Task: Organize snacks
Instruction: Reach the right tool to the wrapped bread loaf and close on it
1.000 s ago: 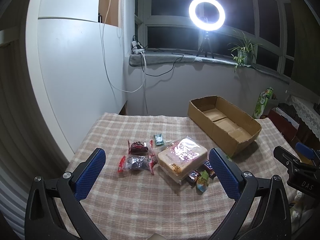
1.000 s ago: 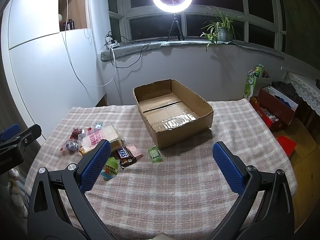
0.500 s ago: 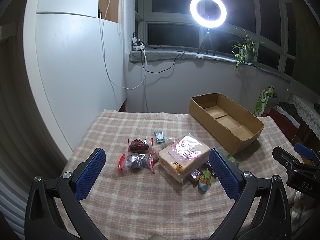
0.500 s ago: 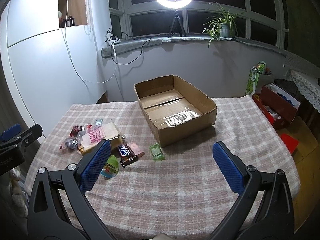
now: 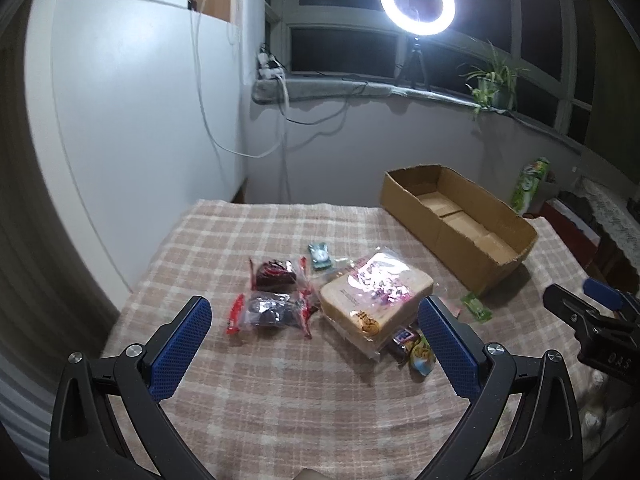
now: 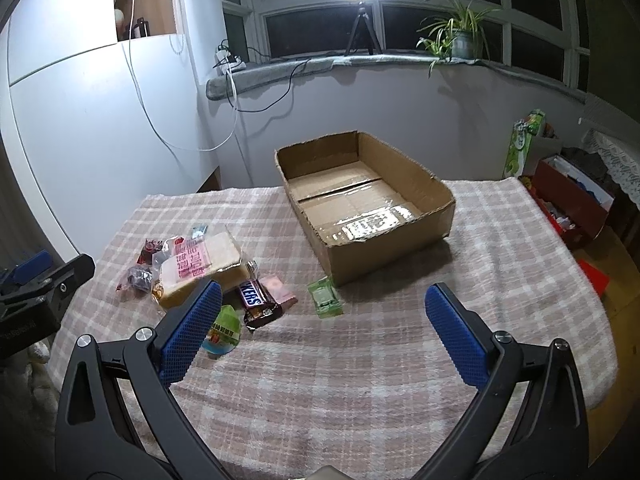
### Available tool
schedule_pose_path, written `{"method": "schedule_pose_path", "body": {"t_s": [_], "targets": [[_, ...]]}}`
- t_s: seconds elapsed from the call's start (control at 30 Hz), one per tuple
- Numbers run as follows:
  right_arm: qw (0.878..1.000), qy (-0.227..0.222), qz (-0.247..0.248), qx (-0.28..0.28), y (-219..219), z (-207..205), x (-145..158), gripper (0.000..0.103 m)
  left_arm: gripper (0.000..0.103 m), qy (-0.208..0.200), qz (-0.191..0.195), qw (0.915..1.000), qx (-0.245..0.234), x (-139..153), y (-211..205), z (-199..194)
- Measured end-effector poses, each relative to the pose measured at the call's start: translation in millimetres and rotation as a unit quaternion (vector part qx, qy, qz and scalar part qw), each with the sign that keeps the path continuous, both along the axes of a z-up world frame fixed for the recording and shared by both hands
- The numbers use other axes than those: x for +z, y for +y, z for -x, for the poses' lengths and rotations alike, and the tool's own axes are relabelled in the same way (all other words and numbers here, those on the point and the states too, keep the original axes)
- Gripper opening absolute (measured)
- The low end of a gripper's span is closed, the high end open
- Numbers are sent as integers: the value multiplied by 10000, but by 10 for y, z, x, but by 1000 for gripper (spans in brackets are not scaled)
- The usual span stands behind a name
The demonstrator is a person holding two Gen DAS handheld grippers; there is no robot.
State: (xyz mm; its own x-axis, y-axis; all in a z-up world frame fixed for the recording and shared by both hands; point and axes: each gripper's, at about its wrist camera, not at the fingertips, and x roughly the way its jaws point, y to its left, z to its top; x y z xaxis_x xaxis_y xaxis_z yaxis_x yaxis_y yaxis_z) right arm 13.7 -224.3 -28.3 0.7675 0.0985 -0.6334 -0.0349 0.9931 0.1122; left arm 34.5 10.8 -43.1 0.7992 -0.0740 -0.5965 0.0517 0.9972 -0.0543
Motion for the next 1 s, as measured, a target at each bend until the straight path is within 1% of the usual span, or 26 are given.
{"method": "schedule_pose_path", "body": {"t_s": [0.1,0.2,0.23,0.27,0.3,0.33,0.4,0.47,0.5,0.53,0.57,0.6,0.63,0.77,0.83,0.9,1.0], "targets": [[9998,63,-76,164,28,-73,-70,103,102,79,327,9993,-160,-101,119,-46],[9993,138,-121,314,81,-153,-152,103,102,226,424,9987,-168,-201,152,-102],[9991,192,-139,360,98,-186,-186,103,100,290,473,9983,-191,-241,159,-128],[9987,239,-170,425,118,-222,-218,103,94,361,544,9976,-226,-278,170,-154],[9982,280,-191,492,142,-263,-248,101,90,432,599,9969,-255,-313,170,-181],[9977,330,-197,555,178,-303,-277,100,89,511,688,9958,-319,-352,167,-214],[9960,450,-257,727,239,-399,-328,93,83,653,803,9937,-422,-416,155,-269],[9933,570,-378,932,277,-524,-368,90,78,696,872,9926,-486,-462,147,-311],[9919,625,-433,1020,298,-589,-382,86,77,735,936,9916,-505,-486,147,-337],[9904,670,-477,1112,316,-649,-388,82,77,789,1032,9902,-517,-514,154,-369],[9882,733,-552,1223,340,-724,-397,80,74,837,1124,9886,-542,-539,159,-399],[9857,802,-634,1337,363,-793,-408,76,70,892,1225,9868,-577,-566,160,-427],[9827,887,-709,1460,390,-876,-423,74,68,939,1295,9853,-603,-592,161,-450],[9770,1080,-757,1678,500,-1104,-491,71,64,1112,1563,9791,-680,-686,172,-523],[9731,1234,-835,1756,564,-1207,-542,68,64,1155,1620,9774,-718,-717,167,-539],[9690,1362,-936,1837,619,-1292,-589,68,64,1183,1668,9761,-736,-740,159,-557],[9687,1421,-829,1857,706,-1362,-625,68,64,1230,1772,9734,-767,-773,162,-583]]}}
